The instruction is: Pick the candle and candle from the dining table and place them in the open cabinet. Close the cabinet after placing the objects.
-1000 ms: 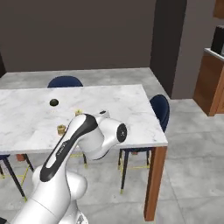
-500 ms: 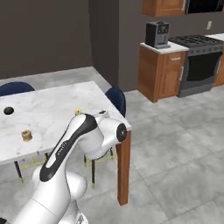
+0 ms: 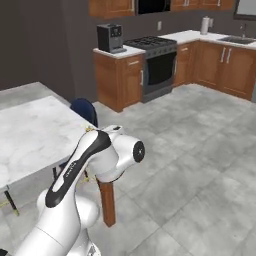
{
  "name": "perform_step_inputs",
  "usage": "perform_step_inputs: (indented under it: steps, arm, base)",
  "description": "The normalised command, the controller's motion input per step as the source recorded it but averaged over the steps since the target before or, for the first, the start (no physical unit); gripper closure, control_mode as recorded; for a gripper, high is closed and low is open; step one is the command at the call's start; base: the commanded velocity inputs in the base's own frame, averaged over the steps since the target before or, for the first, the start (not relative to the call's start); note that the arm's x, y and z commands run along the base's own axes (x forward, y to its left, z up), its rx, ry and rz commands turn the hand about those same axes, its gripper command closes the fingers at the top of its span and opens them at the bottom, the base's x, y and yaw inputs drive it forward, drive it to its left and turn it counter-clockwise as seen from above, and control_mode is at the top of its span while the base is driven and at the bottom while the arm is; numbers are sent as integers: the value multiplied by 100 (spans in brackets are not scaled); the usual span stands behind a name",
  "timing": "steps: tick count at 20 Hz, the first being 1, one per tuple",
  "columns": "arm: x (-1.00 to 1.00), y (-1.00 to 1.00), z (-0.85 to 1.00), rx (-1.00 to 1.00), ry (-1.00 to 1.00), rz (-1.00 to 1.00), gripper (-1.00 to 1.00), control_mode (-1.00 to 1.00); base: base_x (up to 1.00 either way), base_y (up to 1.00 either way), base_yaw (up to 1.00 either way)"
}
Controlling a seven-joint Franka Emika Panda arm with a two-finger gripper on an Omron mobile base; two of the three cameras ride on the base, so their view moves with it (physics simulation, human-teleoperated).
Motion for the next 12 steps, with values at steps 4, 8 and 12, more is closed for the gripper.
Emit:
perform_step_inputs:
  steps: [4, 8, 12]
  arm:
    - [0, 0, 0, 0, 0, 0, 100, 100]
    - [0, 0, 0, 0, 0, 0, 100, 100]
    - [0, 0, 0, 0, 0, 0, 100, 100]
  base:
    - [0, -1, -54]
    - [0, 0, -53]
    - [0, 0, -52]
